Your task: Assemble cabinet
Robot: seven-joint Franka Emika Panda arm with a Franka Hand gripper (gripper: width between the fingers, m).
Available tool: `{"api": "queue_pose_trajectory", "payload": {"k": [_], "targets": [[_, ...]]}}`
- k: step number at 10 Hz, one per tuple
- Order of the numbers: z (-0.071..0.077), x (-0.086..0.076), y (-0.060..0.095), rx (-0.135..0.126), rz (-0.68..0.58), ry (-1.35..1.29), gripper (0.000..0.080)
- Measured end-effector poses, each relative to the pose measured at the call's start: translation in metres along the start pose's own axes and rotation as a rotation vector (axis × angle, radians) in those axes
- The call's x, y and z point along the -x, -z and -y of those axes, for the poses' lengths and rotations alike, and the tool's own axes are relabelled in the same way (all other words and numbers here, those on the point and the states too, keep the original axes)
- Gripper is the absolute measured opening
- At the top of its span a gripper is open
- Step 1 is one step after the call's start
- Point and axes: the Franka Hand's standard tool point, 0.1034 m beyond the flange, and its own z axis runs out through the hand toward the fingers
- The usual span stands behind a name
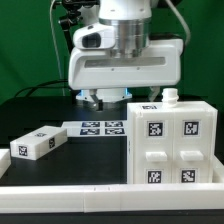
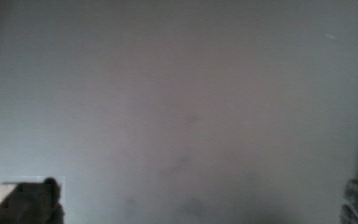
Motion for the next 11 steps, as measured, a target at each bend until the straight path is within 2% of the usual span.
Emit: {"api": "queue_pose_trajectory", "payload": {"k": [2, 5, 7, 8, 9, 11], "targets": [[0.003, -0.001, 0.0, 0.001, 0.0, -0.001, 0.0796], [0.001, 0.0, -0.001, 0.001, 0.002, -0.005, 0.0796], [-0.031, 0.021, -0.008, 0.001, 0.018, -0.127, 0.0796], [-0.043, 0.027, -0.013, -0.016, 0.026, -0.215, 0.0796], [-0.049, 0.028, -0.014, -0.02, 0.03, -0.314, 0.0796], [-0.044, 0.027, -0.015, -0.02, 0.031, -0.426, 0.0796]]}}
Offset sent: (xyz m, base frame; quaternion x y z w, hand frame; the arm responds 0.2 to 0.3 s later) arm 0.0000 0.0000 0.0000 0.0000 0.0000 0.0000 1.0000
